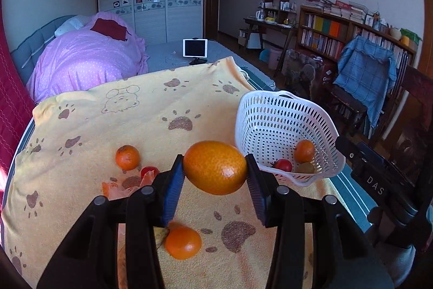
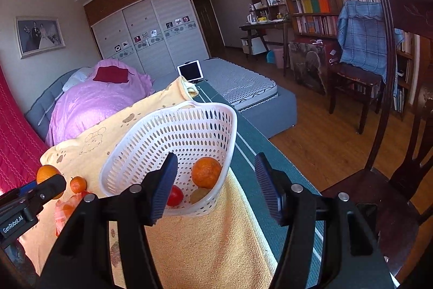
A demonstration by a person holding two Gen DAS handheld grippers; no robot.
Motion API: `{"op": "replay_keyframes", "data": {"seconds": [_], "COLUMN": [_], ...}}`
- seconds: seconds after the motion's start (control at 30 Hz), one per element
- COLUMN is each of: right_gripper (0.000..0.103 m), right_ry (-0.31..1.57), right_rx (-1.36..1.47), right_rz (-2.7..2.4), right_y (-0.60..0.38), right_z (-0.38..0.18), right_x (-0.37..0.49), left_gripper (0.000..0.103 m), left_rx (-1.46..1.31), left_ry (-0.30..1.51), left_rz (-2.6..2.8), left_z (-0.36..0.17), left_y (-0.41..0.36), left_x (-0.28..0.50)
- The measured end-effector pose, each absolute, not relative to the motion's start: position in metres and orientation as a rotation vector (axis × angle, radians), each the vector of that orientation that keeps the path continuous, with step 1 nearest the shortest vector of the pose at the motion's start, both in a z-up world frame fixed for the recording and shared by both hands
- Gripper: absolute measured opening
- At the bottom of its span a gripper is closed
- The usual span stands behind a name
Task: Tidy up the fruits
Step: 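Carry the large orange into the basket and open the left tool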
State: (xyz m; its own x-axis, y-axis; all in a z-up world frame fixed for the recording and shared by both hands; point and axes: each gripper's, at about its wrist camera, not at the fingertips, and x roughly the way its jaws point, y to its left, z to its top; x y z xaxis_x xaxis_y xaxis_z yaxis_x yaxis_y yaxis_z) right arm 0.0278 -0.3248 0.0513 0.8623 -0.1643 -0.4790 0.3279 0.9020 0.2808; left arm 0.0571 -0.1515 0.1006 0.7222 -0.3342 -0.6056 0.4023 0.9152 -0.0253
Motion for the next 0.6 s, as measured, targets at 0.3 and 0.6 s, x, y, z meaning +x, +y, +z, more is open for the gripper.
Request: {"op": "replay_keyframes", "data": {"seconds": [0.3, 0.6], "right_gripper": [0.066, 0.066], "right_ry": [0.448, 0.437], "right_rx": [0.386, 0.387], "right_rz": [-0.305, -0.34], "right_y": [-0.33, -0.332], "right_z": [0.05, 0.049], "right_x": [0.026, 0.023], "left_gripper": [0.045, 0.045], "left_rx": [0.111, 0.126], "left_ry": [0.676, 0.688], "left_rz": [-0.452, -0.486], "left_z": [0.094, 0.088], "left_y": [-0.187, -0.212], "left_x": [0.081, 0.094]}}
